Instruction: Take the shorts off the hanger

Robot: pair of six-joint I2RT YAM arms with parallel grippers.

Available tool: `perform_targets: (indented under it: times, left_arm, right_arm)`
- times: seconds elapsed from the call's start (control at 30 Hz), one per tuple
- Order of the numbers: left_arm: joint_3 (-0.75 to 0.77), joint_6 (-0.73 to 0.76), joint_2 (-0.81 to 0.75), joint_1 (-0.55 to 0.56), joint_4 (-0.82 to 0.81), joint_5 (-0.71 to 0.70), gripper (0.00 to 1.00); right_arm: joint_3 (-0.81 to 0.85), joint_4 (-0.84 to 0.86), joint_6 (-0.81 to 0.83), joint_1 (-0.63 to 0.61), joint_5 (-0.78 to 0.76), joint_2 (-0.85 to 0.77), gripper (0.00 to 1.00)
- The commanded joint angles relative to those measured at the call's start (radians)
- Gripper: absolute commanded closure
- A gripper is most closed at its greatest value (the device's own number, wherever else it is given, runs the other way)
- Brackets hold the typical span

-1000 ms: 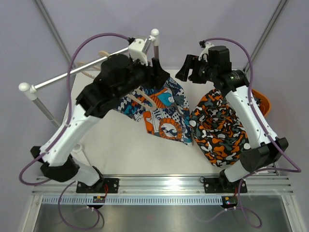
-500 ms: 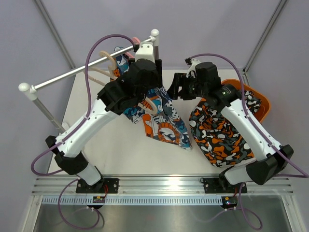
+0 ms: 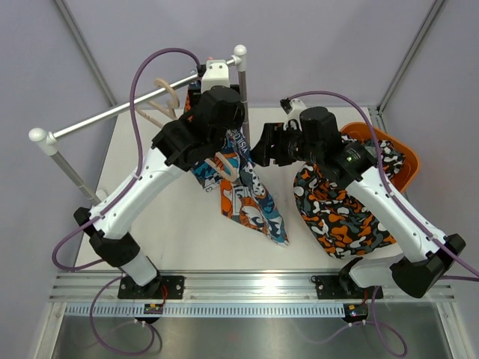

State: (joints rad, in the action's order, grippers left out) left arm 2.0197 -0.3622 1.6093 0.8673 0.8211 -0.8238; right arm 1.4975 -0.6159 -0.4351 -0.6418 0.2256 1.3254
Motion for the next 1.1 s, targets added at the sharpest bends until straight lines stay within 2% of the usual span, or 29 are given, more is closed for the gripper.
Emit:
perform_targets:
  times: [0.0, 0.2, 0.37, 0.53, 0.73, 0.93, 1.07]
  left_arm:
    - [0.056, 0.000, 0.043, -0.042, -0.028, -0.008, 0.35]
    - [0.108, 0.003, 0.093, -0.088, -0.025, 0.052, 0.39]
    - [0.132, 0.019, 0.113, -0.100, -0.045, 0.069, 0.50]
    - [0.172, 0.038, 0.141, -0.105, -0.033, 0.077, 0.67]
    - [0.217, 0.066, 0.155, -0.116, -0.014, 0.095, 0.99]
    - [0.247, 0.114, 0.112, -0.117, 0.013, 0.110, 1.00]
    - [0.287, 0.135, 0.080, -0.117, 0.091, 0.118, 1.00]
  right_arm:
    - [0.003, 0.045, -0.016, -0.024, -0.020, -0.008, 0.23]
    - [0.004, 0.053, -0.019, -0.048, -0.022, 0.000, 0.24]
    - [0.004, 0.054, -0.016, -0.055, -0.029, 0.003, 0.24]
    - [0.004, 0.053, -0.013, -0.056, -0.037, 0.003, 0.23]
    - [0.009, 0.048, -0.007, -0.056, -0.043, 0.008, 0.23]
    - [0.026, 0.027, 0.006, -0.056, -0.069, 0.006, 0.23]
    - [0.055, 0.012, 0.024, -0.055, -0.094, 0.020, 0.22]
